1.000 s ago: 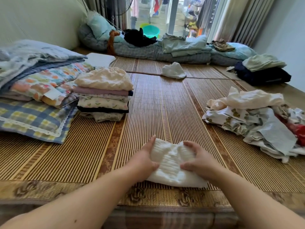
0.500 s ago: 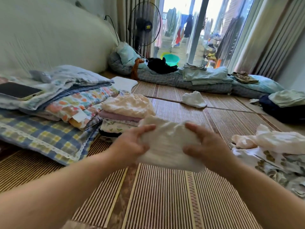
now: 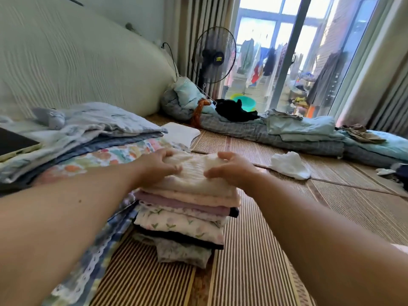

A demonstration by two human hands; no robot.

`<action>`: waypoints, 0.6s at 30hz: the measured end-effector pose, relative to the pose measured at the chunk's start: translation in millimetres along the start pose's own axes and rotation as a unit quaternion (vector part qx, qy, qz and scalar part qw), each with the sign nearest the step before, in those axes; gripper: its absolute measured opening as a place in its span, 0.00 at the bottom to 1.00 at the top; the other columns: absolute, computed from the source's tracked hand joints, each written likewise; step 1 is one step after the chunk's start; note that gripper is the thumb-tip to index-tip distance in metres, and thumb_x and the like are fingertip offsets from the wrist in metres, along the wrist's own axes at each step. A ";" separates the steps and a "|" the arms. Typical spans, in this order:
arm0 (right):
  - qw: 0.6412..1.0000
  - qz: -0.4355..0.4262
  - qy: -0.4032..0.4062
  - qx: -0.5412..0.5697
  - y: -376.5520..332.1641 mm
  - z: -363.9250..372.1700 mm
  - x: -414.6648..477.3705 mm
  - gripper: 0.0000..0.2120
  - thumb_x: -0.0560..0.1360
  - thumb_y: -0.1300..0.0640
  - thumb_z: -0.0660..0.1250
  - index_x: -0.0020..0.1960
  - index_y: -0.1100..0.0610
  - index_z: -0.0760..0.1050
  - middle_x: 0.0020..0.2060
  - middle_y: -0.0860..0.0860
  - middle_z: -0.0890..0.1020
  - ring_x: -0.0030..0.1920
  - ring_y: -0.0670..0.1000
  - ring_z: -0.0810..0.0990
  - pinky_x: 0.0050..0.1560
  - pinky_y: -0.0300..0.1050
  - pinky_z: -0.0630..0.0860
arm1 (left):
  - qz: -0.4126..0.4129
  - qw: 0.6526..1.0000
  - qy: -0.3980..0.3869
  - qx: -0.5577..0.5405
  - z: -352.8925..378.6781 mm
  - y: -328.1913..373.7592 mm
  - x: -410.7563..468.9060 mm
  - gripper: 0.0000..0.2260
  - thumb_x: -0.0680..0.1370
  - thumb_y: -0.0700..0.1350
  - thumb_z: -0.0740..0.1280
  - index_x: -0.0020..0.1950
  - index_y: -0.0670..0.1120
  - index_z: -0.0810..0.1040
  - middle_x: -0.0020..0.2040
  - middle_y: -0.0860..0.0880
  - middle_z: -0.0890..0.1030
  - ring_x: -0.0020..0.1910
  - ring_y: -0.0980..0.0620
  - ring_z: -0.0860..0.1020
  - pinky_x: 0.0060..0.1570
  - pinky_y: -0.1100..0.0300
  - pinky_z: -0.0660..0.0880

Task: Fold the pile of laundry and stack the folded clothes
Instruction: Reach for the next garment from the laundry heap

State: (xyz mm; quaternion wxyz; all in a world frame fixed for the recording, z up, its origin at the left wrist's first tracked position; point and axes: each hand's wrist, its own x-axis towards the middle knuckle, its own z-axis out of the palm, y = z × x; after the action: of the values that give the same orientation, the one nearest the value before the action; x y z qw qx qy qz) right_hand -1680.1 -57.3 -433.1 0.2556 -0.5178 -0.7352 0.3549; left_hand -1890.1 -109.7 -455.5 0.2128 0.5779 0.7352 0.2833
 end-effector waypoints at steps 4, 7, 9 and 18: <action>0.977 0.017 -0.034 -0.208 19.4 3.6 14.3 0.48 0.61 0.31 0.73 0.75 0.45 0.61 0.71 0.55 0.59 0.70 0.59 0.63 0.72 0.55 0.63 | -0.042 0.986 -0.039 0.155 8.4 -8.0 8.3 0.37 0.70 0.72 0.61 0.75 0.65 0.52 0.78 0.44 0.42 0.76 0.37 0.49 0.74 0.44 0.52; 0.957 0.035 -0.057 -0.282 22.8 0.3 9.7 0.46 0.64 0.27 0.67 0.76 0.43 0.56 0.78 0.55 0.48 0.76 0.61 0.51 0.74 0.61 0.53 | -0.046 0.977 -0.039 0.206 12.2 3.6 4.7 0.39 0.70 0.72 0.60 0.76 0.64 0.49 0.79 0.45 0.42 0.76 0.37 0.45 0.74 0.40 0.49; 0.954 0.031 -0.043 -0.296 20.7 -4.8 -2.7 0.46 0.65 0.26 0.65 0.77 0.43 0.55 0.78 0.53 0.43 0.77 0.61 0.45 0.74 0.65 0.49 | -0.026 0.966 -0.013 0.256 14.2 17.3 -3.7 0.39 0.70 0.73 0.59 0.77 0.63 0.48 0.79 0.48 0.41 0.77 0.39 0.43 0.73 0.38 0.47; 0.963 -0.026 0.125 -0.239 59.2 -72.3 -154.2 0.42 0.70 0.29 0.60 0.77 0.40 0.49 0.78 0.47 0.44 0.77 0.54 0.44 0.74 0.62 0.46 | 0.250 0.946 0.002 0.205 88.3 130.8 -104.7 0.34 0.73 0.65 0.63 0.76 0.62 0.54 0.79 0.52 0.51 0.77 0.49 0.47 0.74 0.40 0.53</action>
State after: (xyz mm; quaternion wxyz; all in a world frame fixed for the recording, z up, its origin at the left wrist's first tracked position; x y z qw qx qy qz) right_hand -1540.6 -171.5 -436.3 0.2235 -0.5846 -0.7742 0.0943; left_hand -1712.9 -173.8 -436.5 0.0100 0.7738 0.6096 0.1718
